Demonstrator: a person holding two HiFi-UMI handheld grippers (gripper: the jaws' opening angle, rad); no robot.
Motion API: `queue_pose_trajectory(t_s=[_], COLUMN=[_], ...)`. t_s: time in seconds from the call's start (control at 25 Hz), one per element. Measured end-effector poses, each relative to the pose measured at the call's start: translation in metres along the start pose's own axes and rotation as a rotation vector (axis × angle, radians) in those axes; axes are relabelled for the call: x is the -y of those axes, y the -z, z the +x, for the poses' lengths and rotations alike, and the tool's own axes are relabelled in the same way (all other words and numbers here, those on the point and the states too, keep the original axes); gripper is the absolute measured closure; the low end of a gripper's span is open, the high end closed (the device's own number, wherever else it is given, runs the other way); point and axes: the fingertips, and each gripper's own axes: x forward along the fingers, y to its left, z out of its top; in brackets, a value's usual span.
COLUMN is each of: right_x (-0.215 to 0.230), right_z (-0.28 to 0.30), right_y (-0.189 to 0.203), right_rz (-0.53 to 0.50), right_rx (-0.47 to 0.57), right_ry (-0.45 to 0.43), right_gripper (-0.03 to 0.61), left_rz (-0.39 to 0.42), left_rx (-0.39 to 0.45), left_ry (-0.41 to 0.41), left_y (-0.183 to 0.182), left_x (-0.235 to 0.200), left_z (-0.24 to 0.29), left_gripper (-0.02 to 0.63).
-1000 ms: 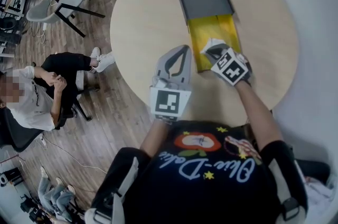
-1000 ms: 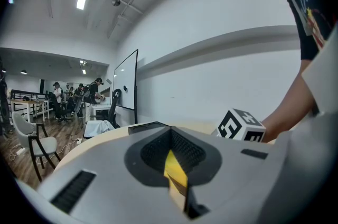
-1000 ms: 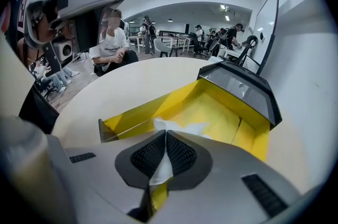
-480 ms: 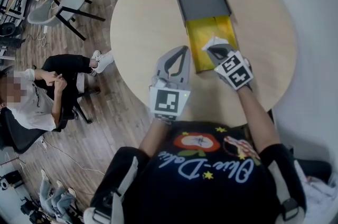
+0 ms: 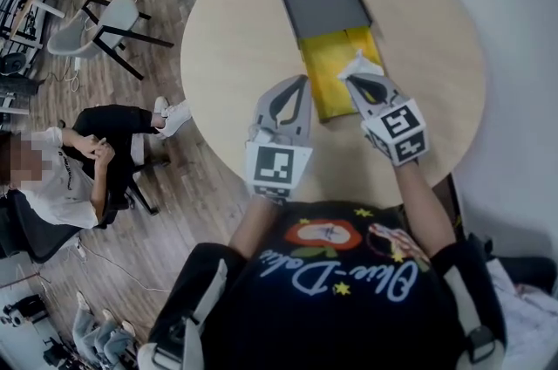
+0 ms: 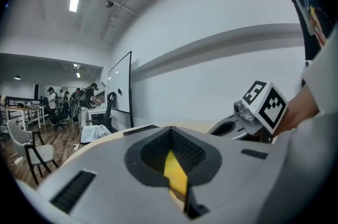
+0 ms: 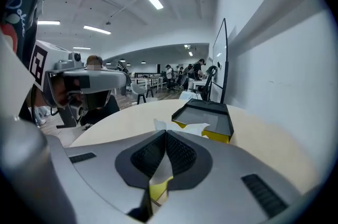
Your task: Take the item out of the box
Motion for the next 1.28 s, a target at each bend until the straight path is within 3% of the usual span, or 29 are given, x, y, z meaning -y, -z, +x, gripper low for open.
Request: queue_pose_trajectory(t_s=[0.32, 0.6, 1.28], right_x=[0.004, 0.004, 0.003], right_z=[-0.047, -0.079, -0.084], right_y=[-0.026, -0.050, -0.049], right_rz=[0.069, 0.065, 0.065], right_rx=[0.171, 0.322, 0.328], right_ry=[0.063, 0.081, 0.083], right_gripper=[0.578, 0.577, 0.578], left_rz=[0.005, 0.006, 0.024], left_rx=[-0.003, 0.000, 0.007], left_ry=[0.046, 0.063, 0.069], left_y=[-0.006, -0.005, -0.007], left_x=[0.019, 0.026, 0.029], left_z=[0.004, 0.006, 0.005], left_gripper=[0.623, 0.623, 0.623])
